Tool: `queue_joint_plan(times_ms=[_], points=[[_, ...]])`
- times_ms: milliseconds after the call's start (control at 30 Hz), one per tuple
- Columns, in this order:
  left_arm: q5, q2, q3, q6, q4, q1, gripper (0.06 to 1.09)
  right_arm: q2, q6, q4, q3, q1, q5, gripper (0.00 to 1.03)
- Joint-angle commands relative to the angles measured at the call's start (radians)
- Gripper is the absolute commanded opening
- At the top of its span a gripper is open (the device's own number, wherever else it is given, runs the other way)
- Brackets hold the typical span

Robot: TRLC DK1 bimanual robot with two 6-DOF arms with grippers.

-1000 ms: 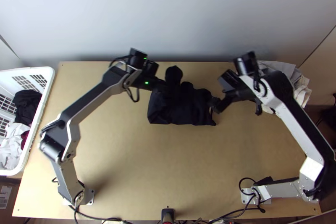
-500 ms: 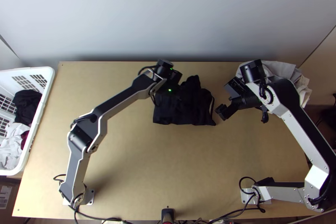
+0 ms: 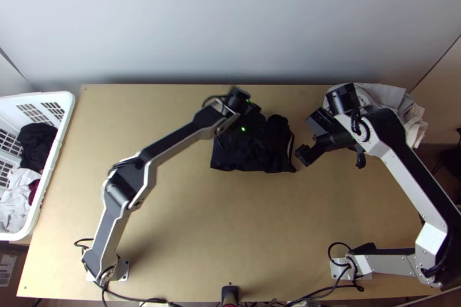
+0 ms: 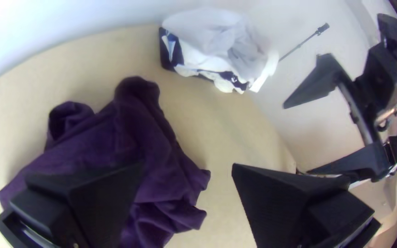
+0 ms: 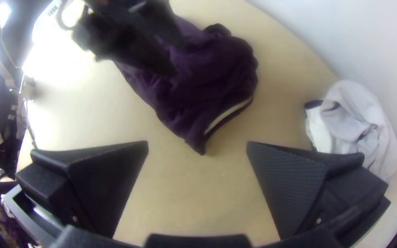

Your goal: Fold the t-shirt

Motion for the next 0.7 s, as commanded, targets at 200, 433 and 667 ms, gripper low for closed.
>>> queue_joint_plan(times_ms=[200, 433, 667], points=[[-0.003, -0.389, -0.249, 0.122, -0.252, 0.238, 1.04, 0.318, 0.016, 0.169, 0.242, 0.167, -0.012, 1.00], [-0.024, -0.557, -0.491, 0.146, -0.252, 0.277, 1.04, 0.554, 0.047, 0.219, 0.345, 0.268, -0.069, 1.00], [-0.044, -0.585, -0.520, 0.138, -0.255, 0.275, 1.04, 0.384, 0.024, 0.336, -0.060, 0.149, -0.081, 1.00]])
